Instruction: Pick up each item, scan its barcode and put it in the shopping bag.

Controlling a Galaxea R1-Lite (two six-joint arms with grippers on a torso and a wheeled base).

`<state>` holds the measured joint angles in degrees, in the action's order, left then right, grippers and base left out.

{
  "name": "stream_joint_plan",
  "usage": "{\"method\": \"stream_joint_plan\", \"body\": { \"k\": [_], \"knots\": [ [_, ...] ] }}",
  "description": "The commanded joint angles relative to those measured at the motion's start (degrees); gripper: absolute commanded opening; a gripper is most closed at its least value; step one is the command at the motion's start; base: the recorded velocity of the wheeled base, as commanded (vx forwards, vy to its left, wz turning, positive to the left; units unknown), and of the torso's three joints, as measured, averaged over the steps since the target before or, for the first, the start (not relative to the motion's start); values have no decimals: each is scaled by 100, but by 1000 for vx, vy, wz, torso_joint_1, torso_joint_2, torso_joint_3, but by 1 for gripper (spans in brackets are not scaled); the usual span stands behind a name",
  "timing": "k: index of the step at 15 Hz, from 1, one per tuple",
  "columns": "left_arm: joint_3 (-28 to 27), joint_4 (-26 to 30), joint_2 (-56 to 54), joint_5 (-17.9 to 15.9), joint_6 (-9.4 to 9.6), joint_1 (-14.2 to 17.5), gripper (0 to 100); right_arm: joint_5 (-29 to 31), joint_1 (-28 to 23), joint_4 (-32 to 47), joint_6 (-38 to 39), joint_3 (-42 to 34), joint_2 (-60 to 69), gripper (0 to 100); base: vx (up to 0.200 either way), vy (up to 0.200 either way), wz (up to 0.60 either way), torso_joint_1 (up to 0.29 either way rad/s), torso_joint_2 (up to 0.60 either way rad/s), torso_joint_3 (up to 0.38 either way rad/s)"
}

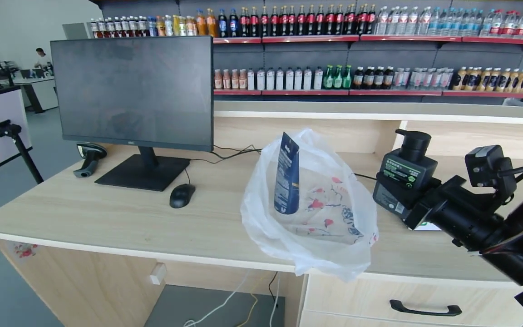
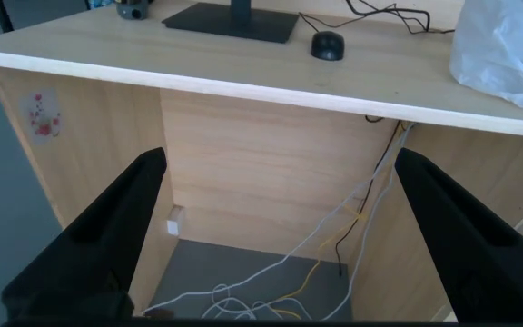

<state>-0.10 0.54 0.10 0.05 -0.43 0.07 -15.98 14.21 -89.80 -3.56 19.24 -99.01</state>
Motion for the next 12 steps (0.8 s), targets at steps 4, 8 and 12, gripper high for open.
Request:
{"method": "stream_joint_plan", "body": {
  "k": [4,8,12],
  "knots": [
    [1,-1,-1,4,-1,1,100,-10,-446,-20,40,414,-760,0,0,0,0,0,0,0],
    [1,-1,-1,4,-1,1,100,-10,-393,-20,66,502,-1068,0,0,0,0,0,0,0],
    [1,-1,-1,-5,-1,1,100,-28,-68,-20,84,739,-1402,0,0,0,0,0,0,0]
  ]
}}
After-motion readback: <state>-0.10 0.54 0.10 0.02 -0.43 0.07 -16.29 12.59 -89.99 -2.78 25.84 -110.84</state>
